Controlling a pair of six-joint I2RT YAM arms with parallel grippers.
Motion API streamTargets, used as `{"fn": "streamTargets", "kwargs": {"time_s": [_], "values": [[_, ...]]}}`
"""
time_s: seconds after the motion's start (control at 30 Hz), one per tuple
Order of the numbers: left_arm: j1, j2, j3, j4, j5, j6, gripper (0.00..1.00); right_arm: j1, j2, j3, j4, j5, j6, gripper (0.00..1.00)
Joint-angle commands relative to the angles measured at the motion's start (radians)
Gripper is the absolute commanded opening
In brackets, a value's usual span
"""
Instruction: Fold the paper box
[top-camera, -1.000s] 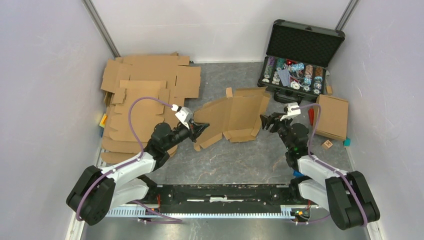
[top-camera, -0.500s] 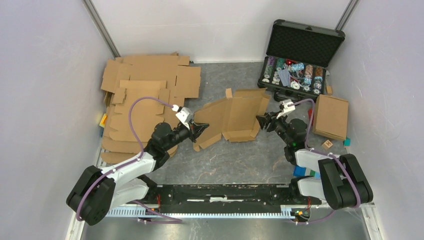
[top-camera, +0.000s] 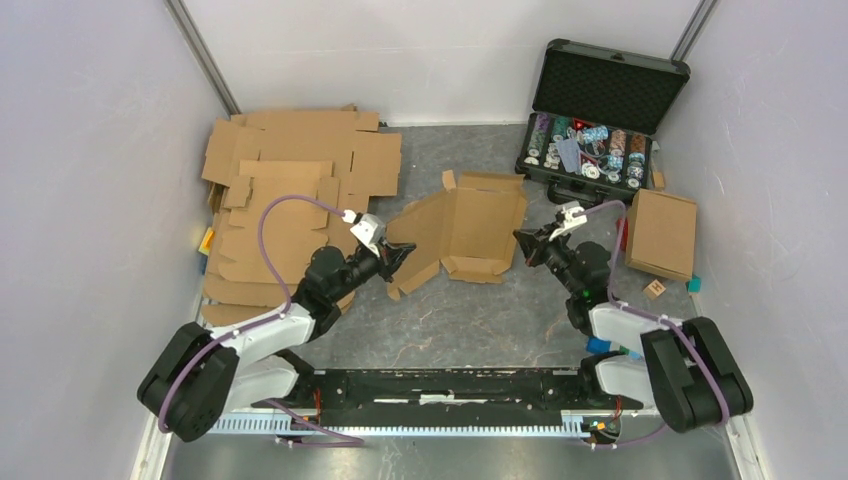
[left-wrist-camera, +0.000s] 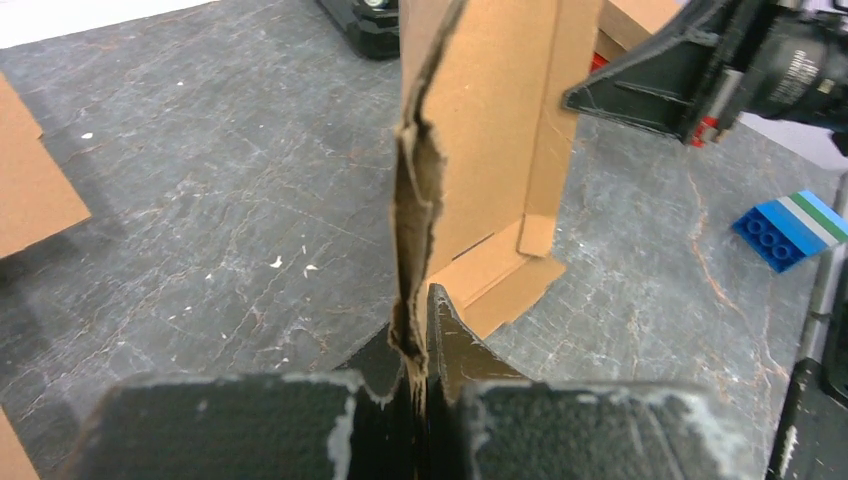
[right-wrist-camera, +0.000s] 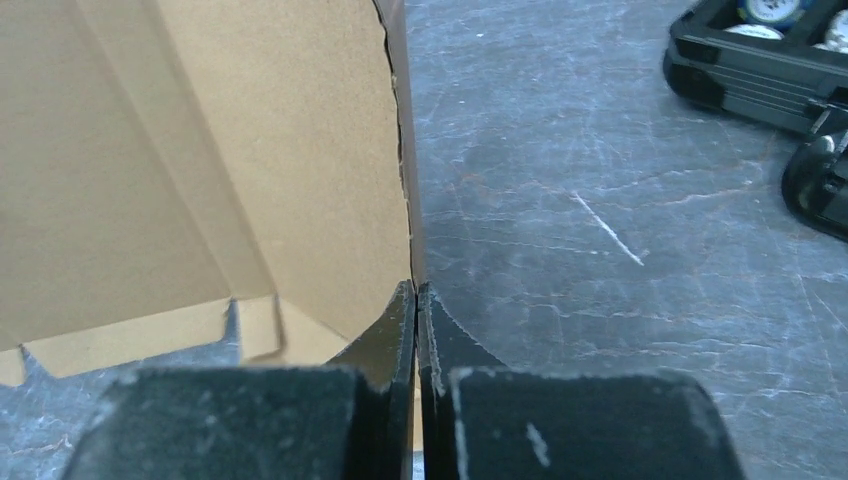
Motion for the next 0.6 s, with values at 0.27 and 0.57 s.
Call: {"fn": "streamTargets", "kwargs": {"time_s": [0.27,0.57], "values": [[-0.09,0.021,-0.097,0.173,-0.214,-0.022,0.02,0.4,-0.247,-0.142,-0.089,0.565,-0.093,0.0],[-0.098,-0.014,-0.14,0.197,-0.241,0.029,0.02,0.481,-0.185,-0.179,-0.02,0.571,-0.124,0.18]]}}
